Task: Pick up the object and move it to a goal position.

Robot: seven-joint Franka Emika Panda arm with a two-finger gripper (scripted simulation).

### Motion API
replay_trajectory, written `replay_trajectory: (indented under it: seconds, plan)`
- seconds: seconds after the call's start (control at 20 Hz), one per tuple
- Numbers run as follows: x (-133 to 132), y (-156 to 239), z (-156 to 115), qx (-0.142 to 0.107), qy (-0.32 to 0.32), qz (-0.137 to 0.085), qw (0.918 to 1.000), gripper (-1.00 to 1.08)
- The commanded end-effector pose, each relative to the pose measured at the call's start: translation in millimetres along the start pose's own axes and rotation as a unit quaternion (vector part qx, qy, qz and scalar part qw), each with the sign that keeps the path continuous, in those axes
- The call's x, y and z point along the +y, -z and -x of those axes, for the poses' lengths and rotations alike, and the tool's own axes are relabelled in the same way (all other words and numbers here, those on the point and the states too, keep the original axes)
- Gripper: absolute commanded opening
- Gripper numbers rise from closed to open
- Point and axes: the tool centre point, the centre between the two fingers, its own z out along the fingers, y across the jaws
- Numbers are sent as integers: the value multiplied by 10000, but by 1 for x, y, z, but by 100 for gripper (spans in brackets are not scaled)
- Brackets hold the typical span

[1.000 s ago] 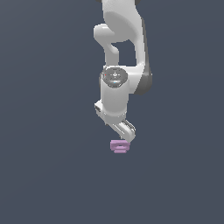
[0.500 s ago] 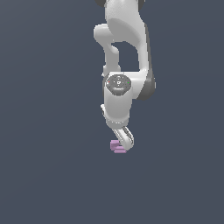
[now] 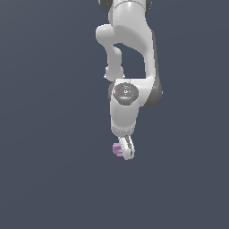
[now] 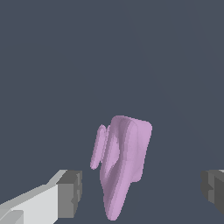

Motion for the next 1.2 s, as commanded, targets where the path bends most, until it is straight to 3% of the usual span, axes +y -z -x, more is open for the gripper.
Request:
replay_trajectory:
  seconds: [0.0,0.55,1.15]
  plan:
    - [-3,-3,2,5,-295,3,9996,100]
    - [-12,-11,7,22,-1035,9,9946,100]
    - [-12,-26,8,23,-1100,10,9939,100]
